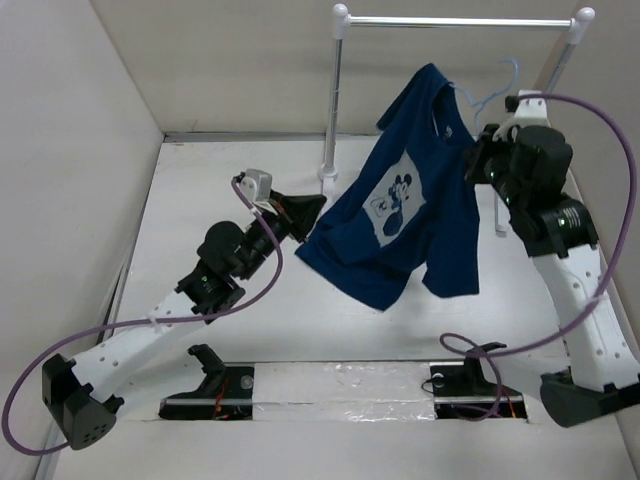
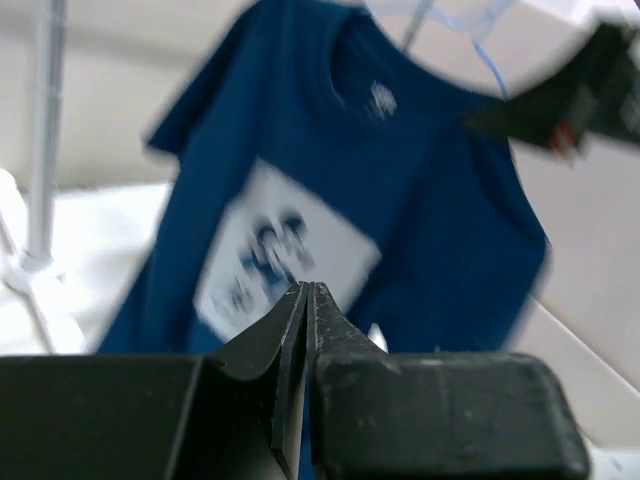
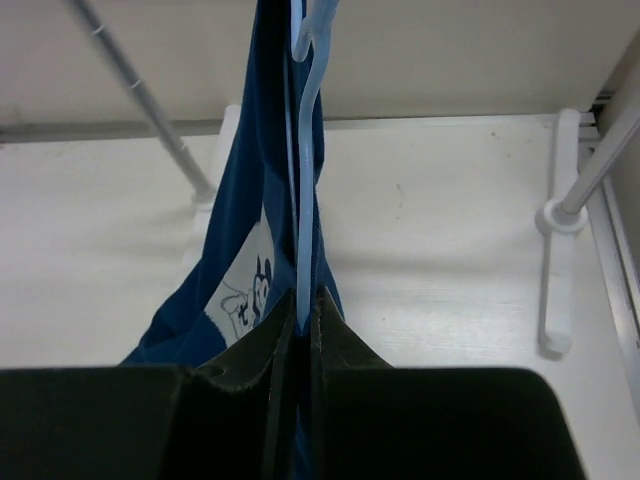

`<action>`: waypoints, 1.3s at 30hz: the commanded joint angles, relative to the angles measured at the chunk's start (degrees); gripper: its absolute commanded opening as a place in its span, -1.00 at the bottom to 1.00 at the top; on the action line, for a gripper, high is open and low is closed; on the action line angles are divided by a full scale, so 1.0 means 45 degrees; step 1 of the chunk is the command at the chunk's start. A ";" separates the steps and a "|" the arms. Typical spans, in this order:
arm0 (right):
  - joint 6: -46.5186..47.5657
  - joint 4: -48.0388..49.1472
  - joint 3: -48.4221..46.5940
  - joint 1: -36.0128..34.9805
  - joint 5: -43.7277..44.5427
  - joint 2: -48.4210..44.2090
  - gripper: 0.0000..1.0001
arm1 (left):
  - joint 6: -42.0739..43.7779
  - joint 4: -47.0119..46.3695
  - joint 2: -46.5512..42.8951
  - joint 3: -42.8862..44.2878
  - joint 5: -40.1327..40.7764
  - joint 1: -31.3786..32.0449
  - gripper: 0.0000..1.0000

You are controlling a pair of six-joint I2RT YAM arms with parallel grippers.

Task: Place the t-shirt on the hanger
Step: Place the hanger at the clothesline.

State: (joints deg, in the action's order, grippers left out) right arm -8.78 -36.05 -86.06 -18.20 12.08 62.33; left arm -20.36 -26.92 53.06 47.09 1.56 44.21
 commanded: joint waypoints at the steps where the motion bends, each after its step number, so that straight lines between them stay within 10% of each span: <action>1: 0.0037 0.1957 -0.1690 0.1731 -0.1490 0.1395 -1.00 | 0.0090 -0.0073 -0.0286 -0.0756 0.1363 0.1343 -1.00; 9: -0.0764 0.2973 -0.2670 0.4276 -0.2352 0.3765 -1.00 | 0.0872 0.0416 0.0183 -0.1733 0.5648 0.5605 -0.97; 39: -0.0023 0.2816 -0.7498 0.6309 -0.2390 0.9021 -1.00 | 0.1067 -0.1343 -0.1830 -0.4391 0.3735 0.5606 -0.53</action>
State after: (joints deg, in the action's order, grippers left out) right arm -9.63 -28.93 -118.04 9.61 2.94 104.66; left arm -16.12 -29.74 44.88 27.53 19.00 69.34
